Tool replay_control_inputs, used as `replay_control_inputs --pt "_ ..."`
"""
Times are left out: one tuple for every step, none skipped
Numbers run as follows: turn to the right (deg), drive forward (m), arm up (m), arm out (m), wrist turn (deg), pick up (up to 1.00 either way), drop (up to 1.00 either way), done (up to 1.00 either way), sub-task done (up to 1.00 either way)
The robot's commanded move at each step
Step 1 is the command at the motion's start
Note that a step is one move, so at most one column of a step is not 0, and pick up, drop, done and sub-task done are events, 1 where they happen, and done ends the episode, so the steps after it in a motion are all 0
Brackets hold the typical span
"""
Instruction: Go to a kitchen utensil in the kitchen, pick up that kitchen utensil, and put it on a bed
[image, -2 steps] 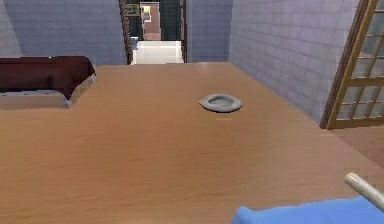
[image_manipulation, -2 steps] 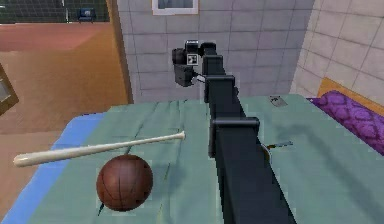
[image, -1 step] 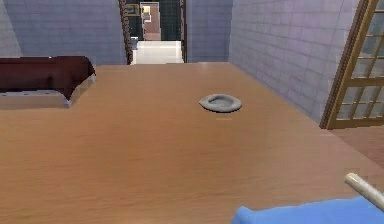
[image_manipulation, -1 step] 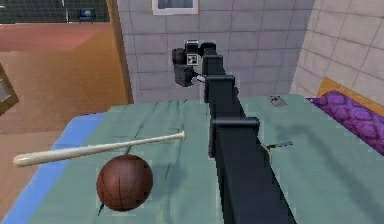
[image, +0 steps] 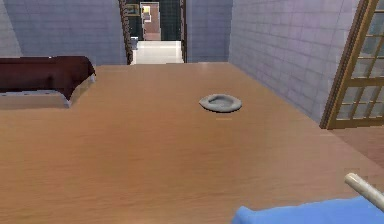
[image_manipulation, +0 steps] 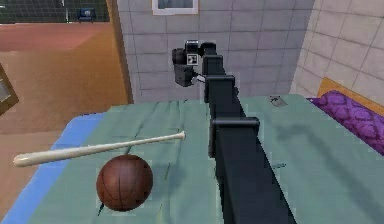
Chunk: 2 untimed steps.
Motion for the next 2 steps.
replay_control_inputs --pt "0.0 0.00 0.00 -0.10 0.0 0.00 0.00 0.00 0.00" --pt "0.0 0.00 0.00 0.00 0.0 0.00 0.00 1.00 0.00"
